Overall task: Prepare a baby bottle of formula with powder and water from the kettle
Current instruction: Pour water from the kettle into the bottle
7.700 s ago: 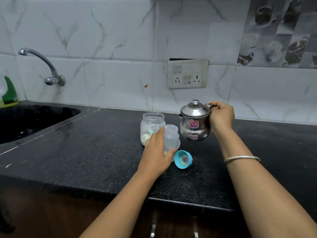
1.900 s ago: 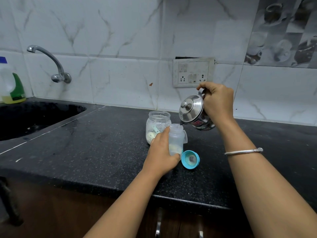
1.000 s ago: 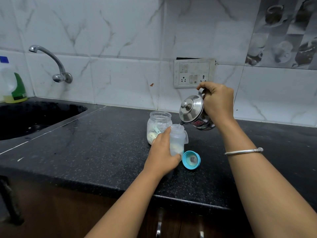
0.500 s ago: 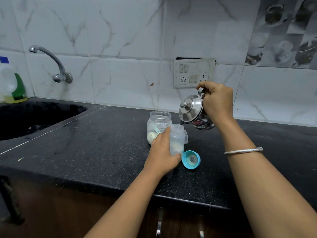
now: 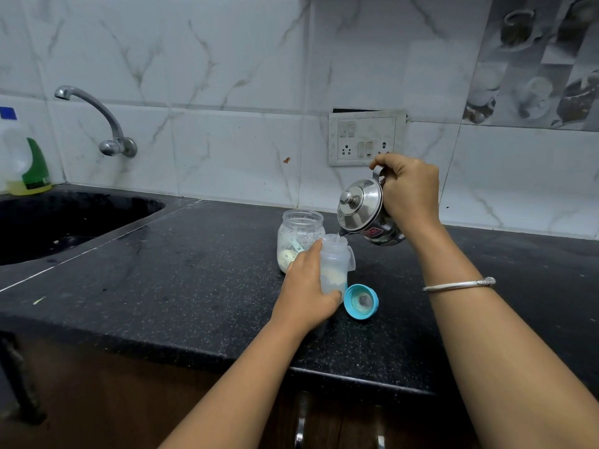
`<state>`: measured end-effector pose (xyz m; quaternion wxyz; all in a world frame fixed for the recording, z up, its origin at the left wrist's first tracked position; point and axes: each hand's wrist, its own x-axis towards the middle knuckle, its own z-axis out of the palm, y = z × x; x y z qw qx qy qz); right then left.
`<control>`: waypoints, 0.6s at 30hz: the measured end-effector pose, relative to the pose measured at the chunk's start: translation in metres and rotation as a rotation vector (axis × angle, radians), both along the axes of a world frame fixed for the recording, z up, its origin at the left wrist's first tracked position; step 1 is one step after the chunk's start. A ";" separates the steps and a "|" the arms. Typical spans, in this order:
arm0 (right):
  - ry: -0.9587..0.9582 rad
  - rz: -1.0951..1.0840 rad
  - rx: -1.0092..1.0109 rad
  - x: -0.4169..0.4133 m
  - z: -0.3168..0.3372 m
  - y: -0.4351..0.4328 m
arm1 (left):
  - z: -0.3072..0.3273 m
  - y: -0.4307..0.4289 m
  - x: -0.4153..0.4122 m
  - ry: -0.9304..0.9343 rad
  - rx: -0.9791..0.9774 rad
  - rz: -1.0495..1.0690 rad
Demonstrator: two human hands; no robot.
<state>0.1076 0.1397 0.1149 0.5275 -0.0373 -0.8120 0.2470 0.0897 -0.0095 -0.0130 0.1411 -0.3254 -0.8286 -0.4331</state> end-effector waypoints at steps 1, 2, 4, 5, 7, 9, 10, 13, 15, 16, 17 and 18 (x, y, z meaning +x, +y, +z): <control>0.001 0.001 0.001 0.000 0.000 0.000 | 0.000 0.000 0.000 0.000 0.002 -0.001; 0.003 0.001 0.000 0.000 0.000 0.000 | 0.000 0.000 0.000 -0.001 0.002 -0.002; 0.004 -0.002 -0.001 -0.001 0.000 0.000 | 0.001 -0.001 0.001 0.001 0.000 -0.004; 0.003 -0.001 0.000 -0.001 0.000 0.000 | 0.001 -0.001 0.000 0.001 -0.001 -0.004; -0.001 0.003 -0.002 -0.001 -0.001 0.001 | 0.000 -0.001 0.000 0.000 -0.001 -0.003; 0.000 0.000 -0.011 -0.001 -0.001 0.001 | 0.000 -0.001 0.000 0.000 -0.001 -0.004; 0.002 -0.006 -0.017 -0.002 -0.002 0.002 | 0.000 -0.001 0.000 0.001 -0.003 -0.004; -0.009 -0.038 -0.068 -0.005 -0.007 0.008 | 0.000 -0.001 0.001 -0.007 -0.013 -0.002; -0.022 -0.056 -0.113 -0.006 -0.012 0.012 | 0.001 -0.001 0.000 -0.014 -0.023 0.002; -0.028 -0.062 -0.139 -0.006 -0.014 0.014 | 0.001 -0.001 0.001 -0.018 -0.028 0.004; -0.032 -0.067 -0.165 -0.006 -0.016 0.016 | 0.001 -0.001 0.001 -0.020 -0.031 0.005; -0.036 -0.071 -0.188 -0.005 -0.019 0.018 | 0.001 -0.001 0.001 -0.022 -0.031 0.005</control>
